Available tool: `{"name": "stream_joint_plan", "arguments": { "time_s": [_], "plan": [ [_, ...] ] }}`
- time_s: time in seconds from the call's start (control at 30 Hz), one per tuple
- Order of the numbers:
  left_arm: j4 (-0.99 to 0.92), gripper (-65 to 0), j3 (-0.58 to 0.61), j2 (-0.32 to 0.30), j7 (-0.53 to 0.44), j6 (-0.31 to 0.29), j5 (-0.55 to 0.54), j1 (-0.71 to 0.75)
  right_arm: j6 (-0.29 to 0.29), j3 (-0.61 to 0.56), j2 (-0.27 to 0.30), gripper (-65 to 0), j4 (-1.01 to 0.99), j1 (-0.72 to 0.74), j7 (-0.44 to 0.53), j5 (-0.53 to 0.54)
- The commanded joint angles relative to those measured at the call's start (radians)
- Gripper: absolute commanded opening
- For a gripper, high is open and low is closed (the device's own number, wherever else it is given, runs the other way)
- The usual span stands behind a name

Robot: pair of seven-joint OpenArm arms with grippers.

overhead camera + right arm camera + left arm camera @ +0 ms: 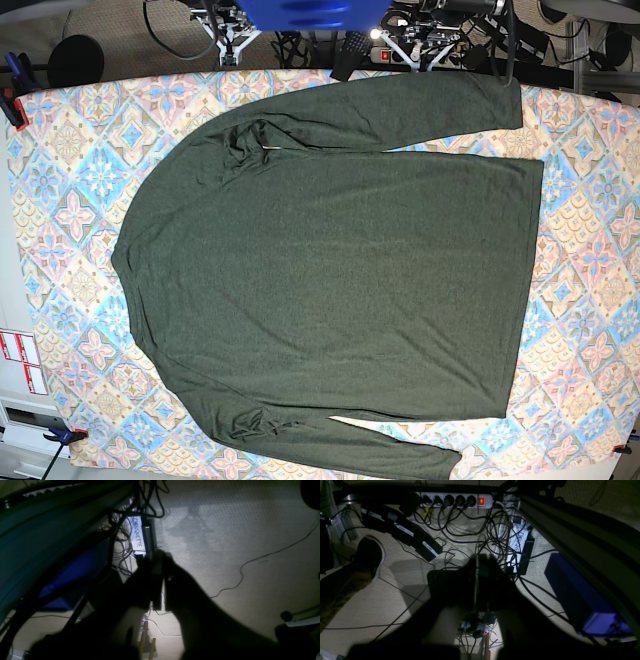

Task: Fold the T-shirt properly
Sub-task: 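Lower both grippers from rest toward the shirt's shoulder edge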

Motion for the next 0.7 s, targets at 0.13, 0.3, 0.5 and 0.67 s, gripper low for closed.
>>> {"name": "stream_joint_plan", "arguments": {
  "time_s": [0.13,0.3,0.5,0.67],
  "plan": [
    [0.005,-65.0,0.0,-0.003,-0.011,-0.001,0.003,0.002,0.002,0.004,0.002,-64.8,0.001,-0.004,0.006,0.002],
    [0.005,-65.0,0.0,-0.012,-0.011,-0.001,0.003,0.005,0.002,0.004,0.002,-64.8,0.001,-0.005,0.001,0.001],
    [0.006,-65.0,0.0,-0.049,-0.012,-0.001,0.003,0.051,0.002,-0.002,0.005,-65.0,0.003,-0.036,-0.001,-0.001],
    [0.111,-65.0,0.0,-0.096,-0.012,-0.001,0.005,0.137,0.002,-0.002,0.058,-65.0,0.069,-0.112,-0.001,-0.001]
  ]
}}
